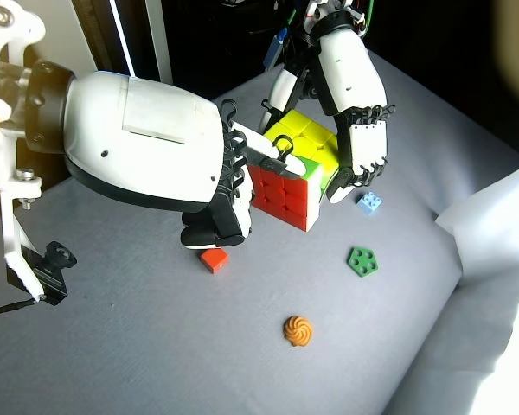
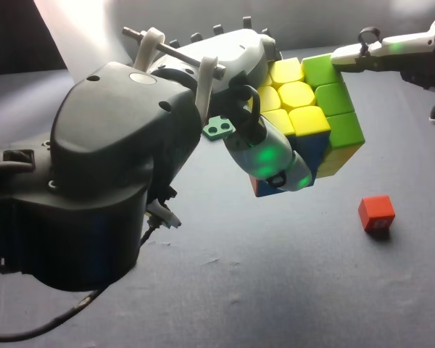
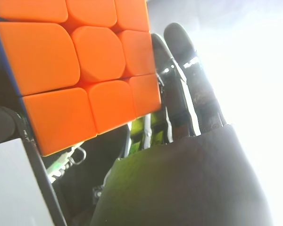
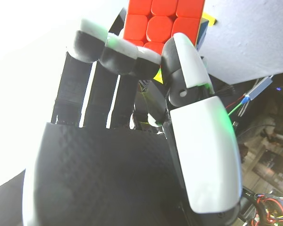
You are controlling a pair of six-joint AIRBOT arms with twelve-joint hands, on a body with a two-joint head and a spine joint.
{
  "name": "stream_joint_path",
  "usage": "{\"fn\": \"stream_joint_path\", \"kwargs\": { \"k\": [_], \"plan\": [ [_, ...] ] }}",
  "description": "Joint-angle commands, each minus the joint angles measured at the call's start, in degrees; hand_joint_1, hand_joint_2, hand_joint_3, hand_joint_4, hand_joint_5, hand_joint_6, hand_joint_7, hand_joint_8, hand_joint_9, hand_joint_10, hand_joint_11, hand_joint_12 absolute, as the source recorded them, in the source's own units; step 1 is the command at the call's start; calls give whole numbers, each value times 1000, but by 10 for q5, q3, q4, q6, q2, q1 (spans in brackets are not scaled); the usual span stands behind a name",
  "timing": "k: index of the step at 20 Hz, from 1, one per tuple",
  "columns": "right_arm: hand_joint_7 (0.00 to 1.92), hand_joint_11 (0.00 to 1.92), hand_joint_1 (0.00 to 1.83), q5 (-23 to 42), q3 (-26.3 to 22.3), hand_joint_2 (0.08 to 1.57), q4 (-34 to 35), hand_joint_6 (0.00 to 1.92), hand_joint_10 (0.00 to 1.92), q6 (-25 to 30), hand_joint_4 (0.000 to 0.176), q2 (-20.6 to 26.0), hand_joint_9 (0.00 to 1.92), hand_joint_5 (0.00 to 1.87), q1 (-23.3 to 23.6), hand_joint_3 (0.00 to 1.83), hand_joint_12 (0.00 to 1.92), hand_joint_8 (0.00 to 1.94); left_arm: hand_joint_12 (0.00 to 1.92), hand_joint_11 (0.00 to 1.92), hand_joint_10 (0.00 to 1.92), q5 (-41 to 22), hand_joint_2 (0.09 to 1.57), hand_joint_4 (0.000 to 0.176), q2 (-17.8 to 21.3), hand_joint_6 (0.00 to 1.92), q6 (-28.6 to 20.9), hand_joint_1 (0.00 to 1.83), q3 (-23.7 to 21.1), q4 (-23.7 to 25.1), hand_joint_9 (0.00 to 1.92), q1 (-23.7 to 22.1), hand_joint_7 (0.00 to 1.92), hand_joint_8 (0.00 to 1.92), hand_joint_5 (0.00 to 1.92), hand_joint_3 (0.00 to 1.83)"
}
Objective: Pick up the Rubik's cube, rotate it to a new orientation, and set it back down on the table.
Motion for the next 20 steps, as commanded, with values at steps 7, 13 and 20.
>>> {"fn": "stream_joint_path", "kwargs": {
  "k": [7, 13, 20],
  "plan": [
    [933, 958, 1135, 10, 0, 1269, 16, 2, 1921, -8, 0, -9, 1002, 226, -6, 2, 1921, 1840, 1149, 335, 921, -1, 1252, 0, 1, 1098, -16, 1188, -1, 67, 501, -17, 517, 1591, 903, 0],
    [934, 965, 1123, 9, 0, 1272, 16, 1, 1921, -9, 0, -10, 1008, 231, -10, 3, 1921, 1837, 1212, 348, 997, -1, 1264, 0, 2, 1115, -16, 1182, -1, 67, 473, -18, 500, 1624, 885, 0],
    [936, 973, 1152, 10, 0, 1251, 16, 2, 1921, -9, 0, -11, 1012, 234, -20, 1, 1921, 1872, 1199, 312, 970, -1, 1252, 0, 2, 1091, -16, 1188, 0, 67, 479, -19, 513, 1586, 907, 1]
  ]
}}
